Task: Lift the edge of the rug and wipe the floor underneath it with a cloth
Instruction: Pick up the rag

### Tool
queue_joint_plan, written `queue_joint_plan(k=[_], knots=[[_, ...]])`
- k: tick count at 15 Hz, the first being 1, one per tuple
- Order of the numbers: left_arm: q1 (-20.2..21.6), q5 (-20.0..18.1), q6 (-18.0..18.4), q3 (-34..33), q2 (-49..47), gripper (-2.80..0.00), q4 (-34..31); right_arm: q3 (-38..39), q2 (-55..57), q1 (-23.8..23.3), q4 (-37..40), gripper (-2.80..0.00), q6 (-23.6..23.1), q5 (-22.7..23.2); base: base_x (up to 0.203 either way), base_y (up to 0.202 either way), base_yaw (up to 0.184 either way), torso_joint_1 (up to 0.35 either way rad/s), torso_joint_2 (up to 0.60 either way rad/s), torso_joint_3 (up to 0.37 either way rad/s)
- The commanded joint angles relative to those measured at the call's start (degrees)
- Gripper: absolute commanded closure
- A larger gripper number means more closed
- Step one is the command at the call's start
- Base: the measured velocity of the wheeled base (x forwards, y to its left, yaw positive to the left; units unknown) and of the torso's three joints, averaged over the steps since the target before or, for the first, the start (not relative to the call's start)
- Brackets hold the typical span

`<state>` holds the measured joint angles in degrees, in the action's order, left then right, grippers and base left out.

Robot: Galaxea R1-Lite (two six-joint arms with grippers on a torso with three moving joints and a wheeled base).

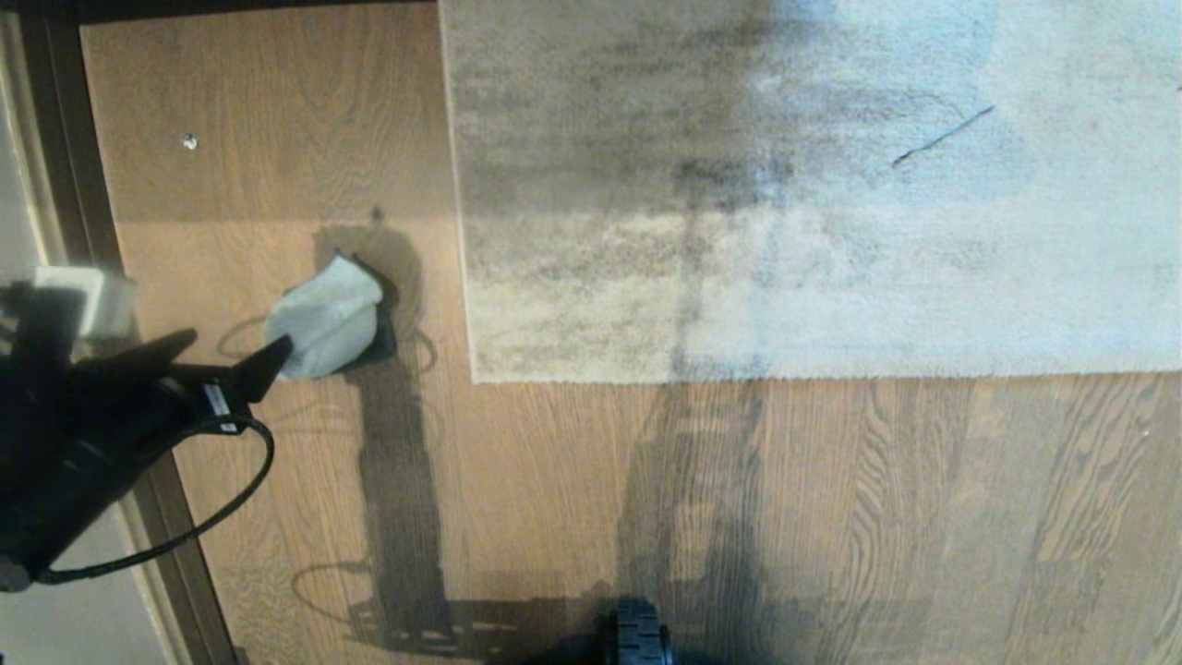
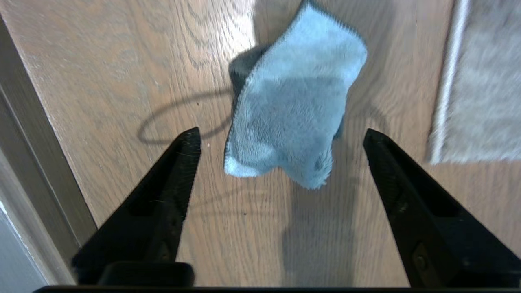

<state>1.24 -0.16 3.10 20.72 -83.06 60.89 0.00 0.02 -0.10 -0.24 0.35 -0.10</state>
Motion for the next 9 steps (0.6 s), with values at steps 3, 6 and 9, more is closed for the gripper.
queue_joint_plan(k=[3,6,9], knots=[[-1.01,-0.02,0.76,-0.27,-2.73,-2.8,0.45,0.0,-0.02,0.01,-0.03,0.0,0.0,0.01,0.0,0.0,0.0,0.0,0.0,0.0],[-2.75,0.23,0.84,0.31,-5.19,-2.8,1.85,0.0,-0.02,0.01,-0.03,0.0,0.0,0.01,0.0,0.0,0.0,0.0,0.0,0.0],[-3.11,0.42,1.8,0.48,-8.87,-2.8,6.72,0.0,-0.02,0.01,-0.03,0.0,0.0,0.01,0.0,0.0,0.0,0.0,0.0,0.0]])
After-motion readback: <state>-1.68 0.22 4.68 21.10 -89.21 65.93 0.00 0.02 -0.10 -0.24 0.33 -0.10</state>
